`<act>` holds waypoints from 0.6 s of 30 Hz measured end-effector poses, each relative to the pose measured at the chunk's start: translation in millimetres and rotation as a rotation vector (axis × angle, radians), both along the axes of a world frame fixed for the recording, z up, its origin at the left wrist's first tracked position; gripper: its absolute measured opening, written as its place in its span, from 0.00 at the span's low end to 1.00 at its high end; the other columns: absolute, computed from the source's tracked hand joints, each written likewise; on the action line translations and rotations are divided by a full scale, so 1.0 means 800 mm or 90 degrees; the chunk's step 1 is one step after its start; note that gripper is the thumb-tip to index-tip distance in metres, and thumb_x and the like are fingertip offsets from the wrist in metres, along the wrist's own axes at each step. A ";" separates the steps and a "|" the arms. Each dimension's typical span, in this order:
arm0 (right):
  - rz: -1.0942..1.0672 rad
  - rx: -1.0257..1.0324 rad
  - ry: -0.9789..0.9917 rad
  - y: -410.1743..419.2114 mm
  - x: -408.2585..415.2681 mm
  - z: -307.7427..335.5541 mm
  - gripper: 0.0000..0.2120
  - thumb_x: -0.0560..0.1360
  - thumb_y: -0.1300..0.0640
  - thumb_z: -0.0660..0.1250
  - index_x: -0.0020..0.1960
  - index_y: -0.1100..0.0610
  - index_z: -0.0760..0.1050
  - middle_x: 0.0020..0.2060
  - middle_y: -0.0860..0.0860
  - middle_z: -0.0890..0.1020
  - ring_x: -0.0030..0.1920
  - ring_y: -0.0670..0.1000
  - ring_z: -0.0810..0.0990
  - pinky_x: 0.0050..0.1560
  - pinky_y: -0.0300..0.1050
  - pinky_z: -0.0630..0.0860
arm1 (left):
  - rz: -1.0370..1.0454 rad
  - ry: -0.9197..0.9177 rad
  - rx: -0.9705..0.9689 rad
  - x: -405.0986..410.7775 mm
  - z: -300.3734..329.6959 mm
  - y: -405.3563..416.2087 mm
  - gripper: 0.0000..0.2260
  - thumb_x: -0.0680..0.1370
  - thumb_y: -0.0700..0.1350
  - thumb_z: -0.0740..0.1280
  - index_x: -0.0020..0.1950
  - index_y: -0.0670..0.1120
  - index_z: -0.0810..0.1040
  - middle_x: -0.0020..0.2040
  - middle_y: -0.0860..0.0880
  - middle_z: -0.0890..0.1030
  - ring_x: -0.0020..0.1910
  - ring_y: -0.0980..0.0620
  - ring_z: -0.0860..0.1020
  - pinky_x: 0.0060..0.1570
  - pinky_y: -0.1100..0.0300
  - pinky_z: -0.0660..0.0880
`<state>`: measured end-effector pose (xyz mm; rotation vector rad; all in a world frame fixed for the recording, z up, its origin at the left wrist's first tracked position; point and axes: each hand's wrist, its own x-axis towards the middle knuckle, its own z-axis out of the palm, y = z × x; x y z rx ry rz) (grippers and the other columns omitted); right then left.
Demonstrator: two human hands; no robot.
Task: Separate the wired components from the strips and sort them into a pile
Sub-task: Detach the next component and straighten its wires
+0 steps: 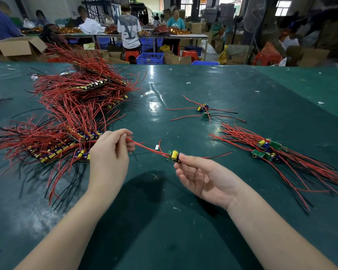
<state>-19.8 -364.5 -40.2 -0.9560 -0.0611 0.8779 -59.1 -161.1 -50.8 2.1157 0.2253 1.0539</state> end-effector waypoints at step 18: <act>-0.145 0.002 0.009 -0.001 0.009 -0.004 0.07 0.60 0.58 0.75 0.37 0.59 0.86 0.37 0.56 0.85 0.35 0.48 0.84 0.34 0.36 0.80 | -0.359 0.006 -0.971 0.000 0.027 -0.007 0.08 0.77 0.41 0.65 0.54 0.41 0.82 0.36 0.50 0.81 0.37 0.58 0.81 0.39 0.68 0.78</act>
